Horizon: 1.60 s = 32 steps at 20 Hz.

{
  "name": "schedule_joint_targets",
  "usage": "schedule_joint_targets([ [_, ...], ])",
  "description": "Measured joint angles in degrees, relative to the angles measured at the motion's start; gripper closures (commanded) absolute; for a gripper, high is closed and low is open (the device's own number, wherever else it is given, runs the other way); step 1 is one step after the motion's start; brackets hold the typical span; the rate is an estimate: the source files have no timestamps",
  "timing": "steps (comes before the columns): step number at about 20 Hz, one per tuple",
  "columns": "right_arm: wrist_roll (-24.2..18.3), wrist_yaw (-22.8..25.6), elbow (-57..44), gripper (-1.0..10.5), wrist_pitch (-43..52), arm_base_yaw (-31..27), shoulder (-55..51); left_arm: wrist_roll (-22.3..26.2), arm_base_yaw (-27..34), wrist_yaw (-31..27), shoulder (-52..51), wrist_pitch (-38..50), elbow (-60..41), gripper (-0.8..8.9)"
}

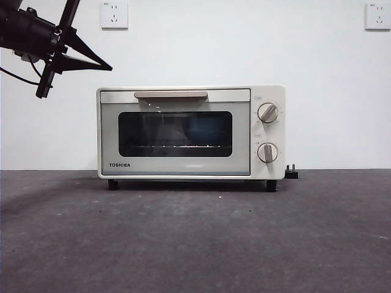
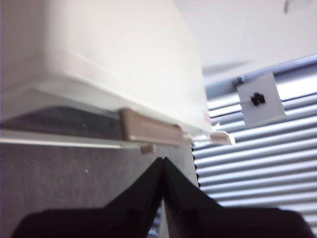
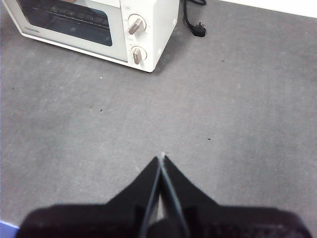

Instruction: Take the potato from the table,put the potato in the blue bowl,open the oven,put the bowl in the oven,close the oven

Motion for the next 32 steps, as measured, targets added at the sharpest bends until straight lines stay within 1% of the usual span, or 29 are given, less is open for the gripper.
schedule_joint_targets([
  [2,0.1,0.0,0.0,9.5,-0.4,0.0,0.0,1.4,-0.1,-0.3,-1.6,-3.1,0.0,8.21],
  [4,0.2,0.0,0.0,9.5,-2.0,0.0,0.0,4.5,-0.1,-1.5,-5.5,-7.1,0.0,8.21],
  [5,0.2,0.0,0.0,9.5,-3.2,0.0,0.1,6.8,-0.2,-3.5,-8.3,-10.0,0.0,8.21],
  [6,0.2,0.0,0.0,9.5,-4.1,0.0,0.1,8.9,-0.2,-5.7,-10.8,-12.9,0.0,8.21],
  [8,0.3,0.0,0.0,9.5,-4.8,0.0,0.1,14.9,-0.3,-12.9,-16.7,-21.0,0.0,8.21],
  [11,0.3,0.0,0.0,9.5,-4.8,0.0,0.1,25.2,-1.6,-27.0,-27.1,-34.3,0.0,8.21],
  [12,0.3,0.0,0.0,9.5,-4.8,0.0,0.2,27.6,-2.2,-30.3,-30.7,-37.5,0.0,8.18],
  [13,0.3,0.0,0.0,9.5,-4.8,0.0,0.2,29.6,-2.5,-31.8,-34.1,-39.9,0.0,8.18],
  [14,0.3,0.0,0.0,9.5,-4.8,0.0,0.3,30.7,-2.7,-32.2,-37.3,-42.4,0.0,8.18],
  [16,0.3,0.0,0.0,9.5,-4.8,0.0,0.3,31.3,-2.7,-32.2,-42.6,-46.4,0.0,8.18],
  [20,0.3,0.0,0.0,9.5,-4.8,0.0,0.4,31.7,-2.7,-32.3,-48.1,-46.1,0.0,8.18],
  [24,0.3,0.0,0.0,9.5,-4.8,0.0,0.4,31.8,-2.7,-32.3,-48.5,-45.6,0.0,8.18],
  [25,0.3,0.0,0.0,9.5,-4.8,0.0,0.4,33.0,-2.7,-33.1,-48.3,-45.3,0.0,8.17],
  [27,0.3,0.0,0.0,9.5,-4.8,0.0,0.4,39.3,-2.7,-36.7,-49.2,-43.1,-1.6,8.18],
  [29,0.3,0.0,0.0,9.5,-4.8,0.0,0.4,46.7,-2.7,-37.6,-55.2,-38.3,-8.6,8.18],
  [31,0.3,0.0,0.0,9.5,-4.8,0.0,0.4,52.7,-2.2,-37.7,-63.2,-28.0,-18.9,8.18],
  [32,0.3,0.0,0.0,9.5,-4.8,0.0,0.4,54.2,-1.4,-38.4,-67.4,-21.6,-24.5,8.18],
])
